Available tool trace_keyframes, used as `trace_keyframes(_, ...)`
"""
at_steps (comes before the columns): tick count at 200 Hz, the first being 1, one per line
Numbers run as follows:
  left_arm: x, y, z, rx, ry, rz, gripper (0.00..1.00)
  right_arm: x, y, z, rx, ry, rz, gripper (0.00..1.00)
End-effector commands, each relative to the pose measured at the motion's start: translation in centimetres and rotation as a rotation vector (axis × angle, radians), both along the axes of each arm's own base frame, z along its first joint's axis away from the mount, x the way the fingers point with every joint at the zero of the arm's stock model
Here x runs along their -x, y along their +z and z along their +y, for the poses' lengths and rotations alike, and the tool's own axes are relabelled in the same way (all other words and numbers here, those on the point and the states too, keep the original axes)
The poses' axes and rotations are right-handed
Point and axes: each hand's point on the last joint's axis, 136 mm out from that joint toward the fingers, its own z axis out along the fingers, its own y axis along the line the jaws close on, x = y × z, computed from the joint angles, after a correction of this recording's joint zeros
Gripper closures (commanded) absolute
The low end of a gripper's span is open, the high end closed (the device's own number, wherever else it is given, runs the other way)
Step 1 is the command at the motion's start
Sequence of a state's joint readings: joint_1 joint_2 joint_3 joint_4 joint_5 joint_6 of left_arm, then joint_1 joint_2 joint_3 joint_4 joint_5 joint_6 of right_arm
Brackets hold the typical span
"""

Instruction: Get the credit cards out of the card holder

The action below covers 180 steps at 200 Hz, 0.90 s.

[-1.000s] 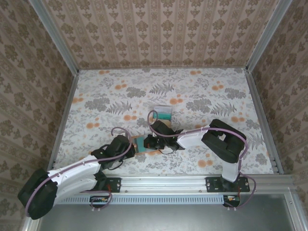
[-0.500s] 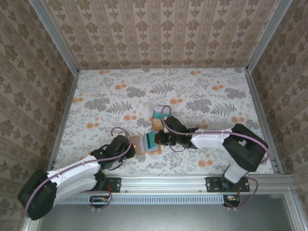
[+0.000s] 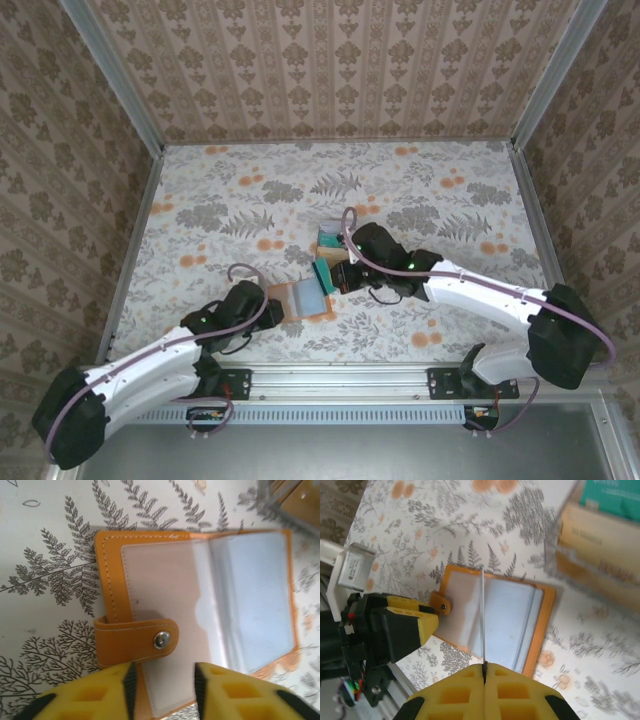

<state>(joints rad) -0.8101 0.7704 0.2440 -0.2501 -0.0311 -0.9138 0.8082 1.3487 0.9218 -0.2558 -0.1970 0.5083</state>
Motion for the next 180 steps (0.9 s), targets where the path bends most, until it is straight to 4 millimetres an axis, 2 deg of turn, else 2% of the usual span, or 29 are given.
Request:
trace_keyframes(1,-0.2,1.6,-0.4,0.019,-0.027,-0.029,0.48,-0.1,1.1,-1.9,0.199,0.131,-0.139,1.0)
trace_keyframes(22,-0.1,2.4,-0.8,0.043,-0.049,-0.047,0.31,-1.0,2.2,-2.3,0.305,0.223,-0.251,1.0)
trace_keyframes(50,0.2,3.3,-0.7,0.061,-0.063,-0.067,0.0,-2.0,3.0,-2.7,0.402,0.325,-0.401,1.0)
trace_keyframes(91,0.3,4.4,0.0,0.085,-0.055,-0.125,0.0,-4.1,3.9,-3.5,0.559,0.398,-0.544,1.0)
trace_keyframes(94,0.3,4.6,0.0,0.088,-0.055,-0.129,0.0,-4.4,3.1,-3.5,0.583,0.41,-0.535,1.0)
trace_keyframes(132,0.6,5.7,0.7,0.095,-0.059,-0.173,0.0,-6.1,2.4,-2.7,0.654,0.515,-0.609,1.0)
trace_keyframes(180,0.4,7.6,3.0,0.086,0.015,-0.264,0.0,-8.7,0.6,-2.8,0.74,0.595,-0.593,1.0)
